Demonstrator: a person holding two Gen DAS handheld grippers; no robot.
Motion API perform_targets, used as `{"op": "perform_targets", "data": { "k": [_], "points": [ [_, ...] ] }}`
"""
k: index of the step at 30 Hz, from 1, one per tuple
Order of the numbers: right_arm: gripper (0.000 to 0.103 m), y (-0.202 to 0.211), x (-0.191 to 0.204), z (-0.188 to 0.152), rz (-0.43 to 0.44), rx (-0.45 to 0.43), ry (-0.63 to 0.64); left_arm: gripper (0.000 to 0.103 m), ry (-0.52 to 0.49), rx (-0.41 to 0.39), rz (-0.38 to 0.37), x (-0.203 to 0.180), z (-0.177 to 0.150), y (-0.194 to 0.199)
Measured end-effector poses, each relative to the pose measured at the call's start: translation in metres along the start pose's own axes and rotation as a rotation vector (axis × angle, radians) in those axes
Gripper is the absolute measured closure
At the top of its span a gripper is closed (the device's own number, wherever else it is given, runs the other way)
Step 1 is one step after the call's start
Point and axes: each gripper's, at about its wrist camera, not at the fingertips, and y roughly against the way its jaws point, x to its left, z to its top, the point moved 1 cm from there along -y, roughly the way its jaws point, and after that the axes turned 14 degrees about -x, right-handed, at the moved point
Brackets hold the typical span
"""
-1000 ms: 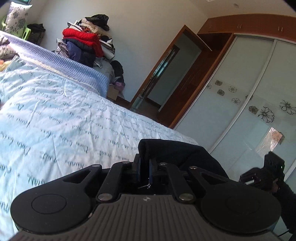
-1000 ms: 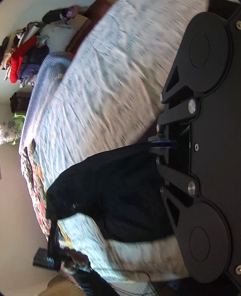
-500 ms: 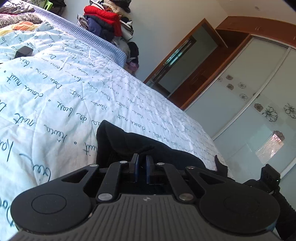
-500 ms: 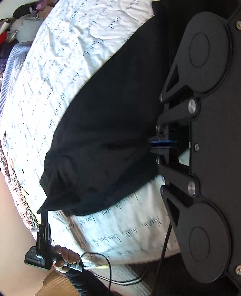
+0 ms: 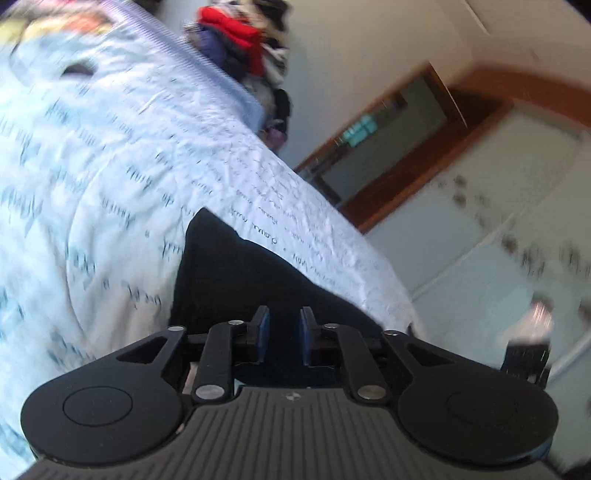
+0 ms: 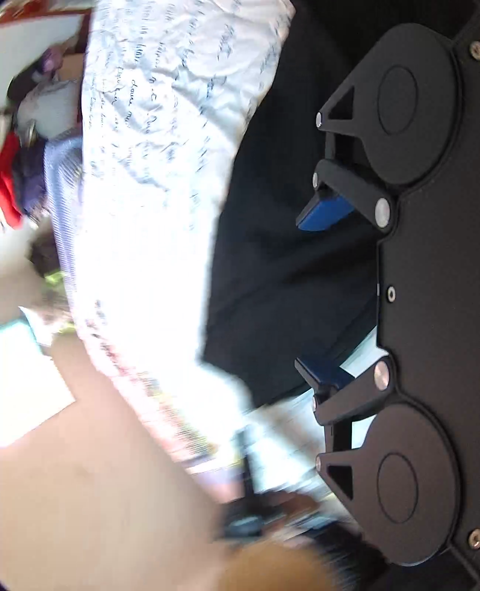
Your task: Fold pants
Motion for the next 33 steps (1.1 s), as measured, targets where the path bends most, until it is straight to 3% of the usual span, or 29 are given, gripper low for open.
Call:
{"op": "perform_targets", "data": {
  "k": [2,5,9,11,13,15,17,19,20,24,27,29,33],
  "points": [
    [0.025,-0.002,-0.010,-0.005,0.059,-0.056,-0.227,0.075,0.181,-0.028,0.043,0.016,-0.013,0.000],
    [0.025,-0.015,-0.021,-0.029,0.106,-0.027,-0.477,0.075,0.332,-0.037,0.075,0.030,-0.030,-0.003],
    [0.025,-0.018,-0.026,-0.056,0.048,0.013,-0.540,0.074,0.378,-0.057,0.169,0.041,-0.030,-0.015],
    [0.025,-0.016,-0.031,-0.065,0.019,0.025,-0.563,0.070,0.387,-0.042,0.234,0.046,-0.026,-0.023],
    [0.025,-0.012,-0.031,-0.068,-0.005,0.022,-0.575,0.065,0.392,-0.027,0.252,0.046,-0.023,-0.029],
    [0.025,-0.006,-0.032,-0.065,-0.025,0.007,-0.567,0.062,0.350,-0.020,0.269,0.039,-0.021,-0.033],
    [0.025,0.003,-0.036,-0.062,-0.039,-0.008,-0.569,0.066,0.276,-0.022,0.311,0.030,-0.019,-0.039],
    [0.025,0.014,-0.038,-0.063,-0.051,-0.030,-0.573,0.094,0.150,0.005,0.372,0.017,-0.020,-0.046],
    [0.025,0.017,-0.039,-0.062,-0.061,-0.044,-0.574,0.098,0.086,0.019,0.385,0.009,-0.021,-0.048],
    [0.026,0.034,-0.043,-0.061,-0.138,-0.114,-0.538,0.097,-0.105,-0.004,0.374,-0.027,-0.013,-0.039],
    [0.026,0.037,-0.049,-0.066,-0.176,-0.085,-0.537,0.097,-0.126,-0.007,0.357,-0.033,-0.004,-0.032],
    [0.026,0.037,-0.054,-0.072,-0.210,-0.062,-0.543,0.097,-0.139,0.024,0.386,-0.027,-0.007,-0.035],
    [0.026,0.033,-0.056,-0.075,-0.198,-0.049,-0.589,0.097,-0.156,0.079,0.446,-0.012,-0.020,-0.043]
  ]
}}
